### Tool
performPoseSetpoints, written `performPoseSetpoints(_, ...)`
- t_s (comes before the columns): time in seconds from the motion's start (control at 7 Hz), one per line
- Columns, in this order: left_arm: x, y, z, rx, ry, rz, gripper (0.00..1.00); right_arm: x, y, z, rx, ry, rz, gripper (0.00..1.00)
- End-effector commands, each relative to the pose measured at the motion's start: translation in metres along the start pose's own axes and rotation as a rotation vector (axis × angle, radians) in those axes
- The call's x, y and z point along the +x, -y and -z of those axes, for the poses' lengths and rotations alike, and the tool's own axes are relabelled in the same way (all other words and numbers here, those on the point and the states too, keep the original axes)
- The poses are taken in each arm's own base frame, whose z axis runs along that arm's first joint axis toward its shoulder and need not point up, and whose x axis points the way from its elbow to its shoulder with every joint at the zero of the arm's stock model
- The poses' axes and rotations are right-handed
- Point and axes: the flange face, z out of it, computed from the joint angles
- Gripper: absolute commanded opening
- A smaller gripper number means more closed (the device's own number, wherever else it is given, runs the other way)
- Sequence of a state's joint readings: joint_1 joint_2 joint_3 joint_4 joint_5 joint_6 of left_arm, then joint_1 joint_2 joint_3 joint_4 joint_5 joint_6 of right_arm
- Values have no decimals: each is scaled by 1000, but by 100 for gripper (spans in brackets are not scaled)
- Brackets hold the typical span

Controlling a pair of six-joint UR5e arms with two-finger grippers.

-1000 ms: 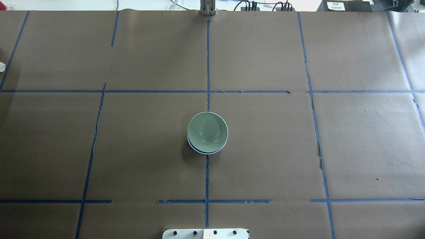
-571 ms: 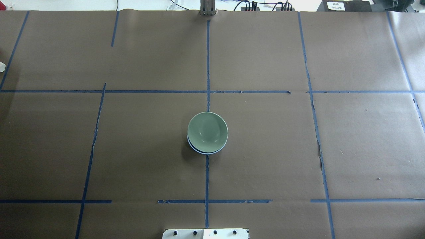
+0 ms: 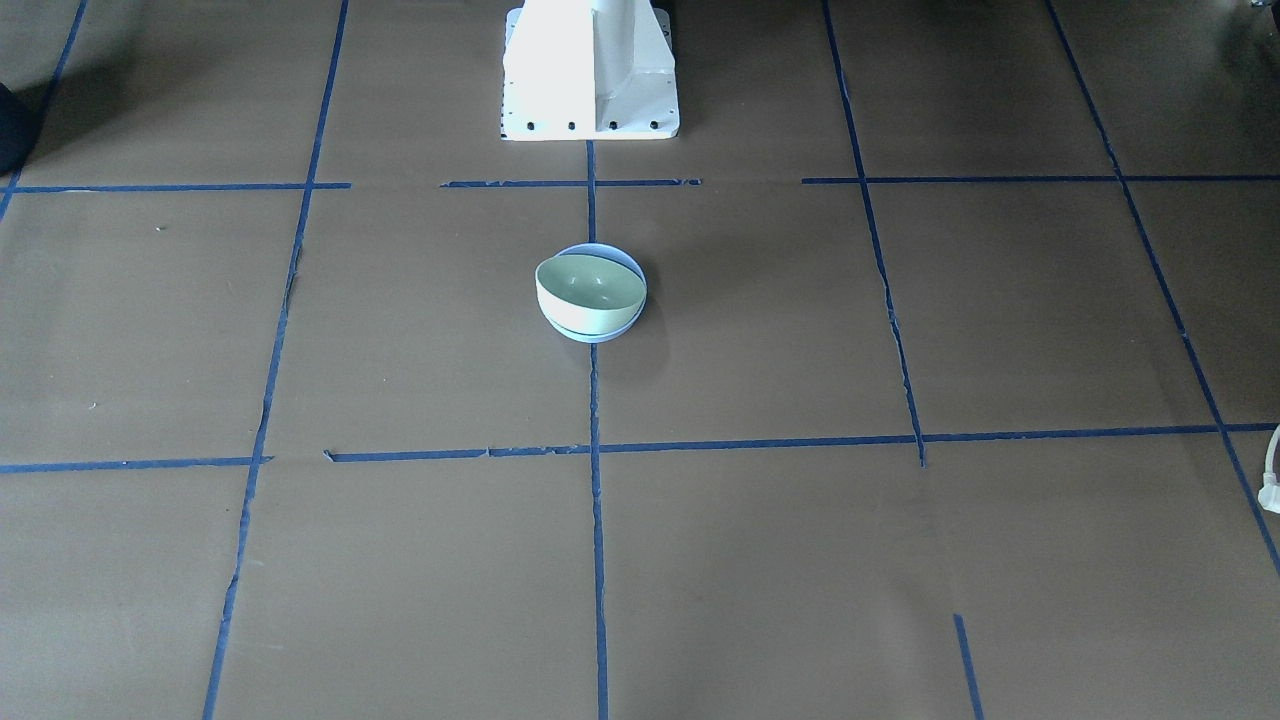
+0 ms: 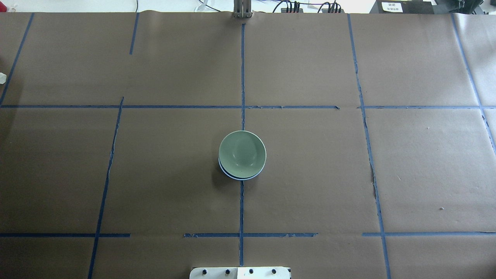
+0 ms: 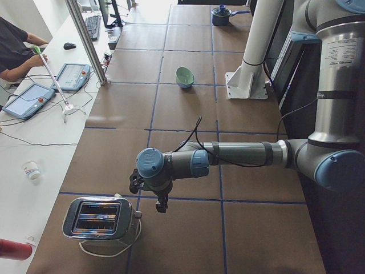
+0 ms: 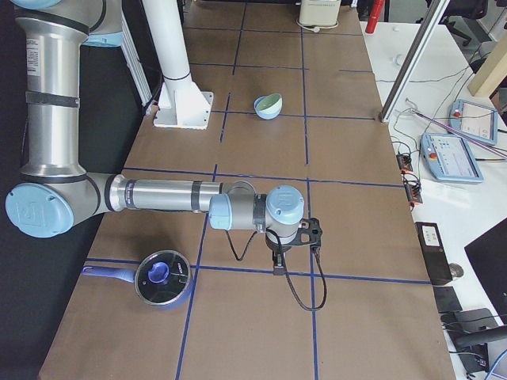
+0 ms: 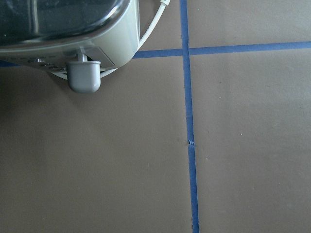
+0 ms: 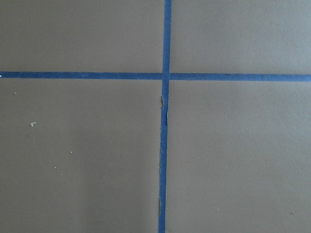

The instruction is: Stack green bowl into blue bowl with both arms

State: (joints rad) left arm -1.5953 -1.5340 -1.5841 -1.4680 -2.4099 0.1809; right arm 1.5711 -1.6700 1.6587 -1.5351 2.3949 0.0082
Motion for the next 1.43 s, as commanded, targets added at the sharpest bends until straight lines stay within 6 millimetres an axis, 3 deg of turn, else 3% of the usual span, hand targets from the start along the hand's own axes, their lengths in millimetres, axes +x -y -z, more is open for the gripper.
performPoseSetpoints(0.0,0,0,0,-1,0,-1,100,14,-24,-9,-17,31,-32,100)
performPoseSetpoints(1.29,-1,0,-1,0,-2,-2,100,16,-20,7,22,30,-47,100)
